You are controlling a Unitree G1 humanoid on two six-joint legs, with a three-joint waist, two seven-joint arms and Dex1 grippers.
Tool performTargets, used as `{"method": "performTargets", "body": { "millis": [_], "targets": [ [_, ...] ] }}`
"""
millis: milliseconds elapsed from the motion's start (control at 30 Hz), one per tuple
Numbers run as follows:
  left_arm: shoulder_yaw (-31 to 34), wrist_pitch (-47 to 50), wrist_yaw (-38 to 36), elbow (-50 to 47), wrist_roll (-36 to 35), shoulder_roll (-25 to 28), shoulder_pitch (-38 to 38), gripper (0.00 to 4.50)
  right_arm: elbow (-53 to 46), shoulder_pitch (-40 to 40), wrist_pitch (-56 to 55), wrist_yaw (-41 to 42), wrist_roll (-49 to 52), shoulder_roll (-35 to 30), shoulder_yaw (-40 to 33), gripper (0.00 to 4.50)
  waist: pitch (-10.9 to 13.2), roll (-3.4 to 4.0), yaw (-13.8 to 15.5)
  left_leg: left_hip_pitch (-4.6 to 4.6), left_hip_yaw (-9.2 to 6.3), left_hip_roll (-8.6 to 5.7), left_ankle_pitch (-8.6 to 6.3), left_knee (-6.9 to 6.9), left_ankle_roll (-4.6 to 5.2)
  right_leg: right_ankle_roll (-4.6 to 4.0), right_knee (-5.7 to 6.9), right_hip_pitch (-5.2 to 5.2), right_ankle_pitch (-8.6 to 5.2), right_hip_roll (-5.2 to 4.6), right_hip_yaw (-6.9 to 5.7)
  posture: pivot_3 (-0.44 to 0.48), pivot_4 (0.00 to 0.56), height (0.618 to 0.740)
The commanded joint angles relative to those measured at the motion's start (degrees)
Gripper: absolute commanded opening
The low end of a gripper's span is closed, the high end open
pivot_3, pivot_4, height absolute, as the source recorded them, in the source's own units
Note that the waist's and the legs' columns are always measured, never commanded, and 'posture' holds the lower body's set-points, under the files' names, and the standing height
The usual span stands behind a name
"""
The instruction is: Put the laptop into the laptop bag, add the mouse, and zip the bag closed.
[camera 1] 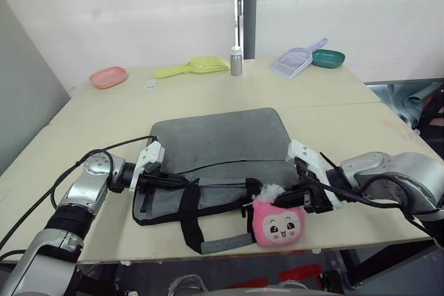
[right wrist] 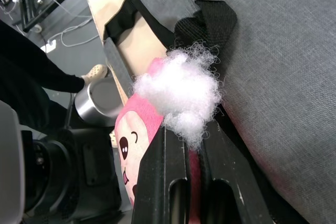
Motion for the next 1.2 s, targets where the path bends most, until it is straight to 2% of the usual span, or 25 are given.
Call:
{"method": "performTargets", "body": {
  "millis": [33, 267, 433, 533, 667, 833, 1200],
  "targets": [
    [-6.95, -0.32, 1.79, 7.26, 10.15, 0.29, 4.83, 0.00, 0.40, 1.18, -2.78, 4.54, -2.38, -5.41, -2.61, 0.01, 0.00, 0.00, 0.03, 0.00, 0.01, -0.03, -0.01, -0.01, 0.03, 0.07, -0.01, 0.01, -0.04, -0.04, 0.02, 0.000, 0.150, 0.740],
    [-7.59, -2.95, 2.20, 8.94, 11.33, -0.02, 5.69, 0.00, 1.27, 7.86, -10.20, 13.69, -8.17, -17.84, -4.09, 0.01, -0.01, 0.01, 0.00, 0.02, 0.02, -0.08, -0.02, -0.07, 0.07, 0.47, -0.03, 0.02, -0.28, -0.09, 0.04, 0.000, 0.150, 0.740],
    [-7.62, -4.21, 2.39, 10.71, 11.51, -0.49, 5.20, 0.00, 3.61, 12.20, -14.80, 16.23, -12.93, -21.93, -4.60, 0.01, -0.02, 0.03, -0.09, 0.05, 0.04, -0.17, -0.03, -0.09, 0.11, 0.53, -0.02, 0.00, -0.32, -0.18, 0.10, 0.000, 0.150, 0.740],
    [-7.59, -4.71, 2.31, 11.31, 11.50, -0.71, 4.93, 0.00, 9.56, 10.65, -18.46, 15.15, -19.92, -22.71, -2.66, 0.01, -0.04, 0.05, -0.24, 0.07, 0.03, -0.45, -0.04, -0.13, 0.17, 0.65, -0.02, -0.05, -0.39, -0.36, 0.23, 0.000, 0.150, 0.740],
    [-8.11, -6.48, 2.01, 12.26, 12.36, -0.51, 4.53, 0.00, 17.56, 3.53, -22.20, 13.94, -28.80, -20.28, 1.14, 0.01, -0.03, 0.04, -0.48, 0.04, 0.21, -0.65, -0.05, -0.14, 0.28, 0.74, -0.04, -0.16, -0.44, -0.63, 0.29, 0.000, 0.150, 0.740],
    [-8.93, -8.85, 1.82, 13.61, 13.31, -0.51, 4.55, 0.00, 22.41, -4.17, -26.68, 15.95, -37.01, -16.80, 6.36, 0.01, -0.03, 0.04, -0.76, 0.02, 0.22, -0.65, -0.05, -0.21, 0.31, 0.74, -0.03, -0.22, -0.44, -0.64, 0.27, 0.000, 0.150, 0.740],
    [-9.53, -10.84, 2.20, 14.96, 13.53, -1.20, 5.30, 0.00, 34.96, -19.50, -35.62, 14.18, -51.94, -1.76, 13.47, 0.01, -0.03, 0.05, -1.36, -0.01, 0.40, -0.66, -0.05, -0.32, 0.31, 0.73, -0.03, -0.32, -0.44, -0.73, 0.26, 0.000, 0.150, 0.740]
  ]
}}
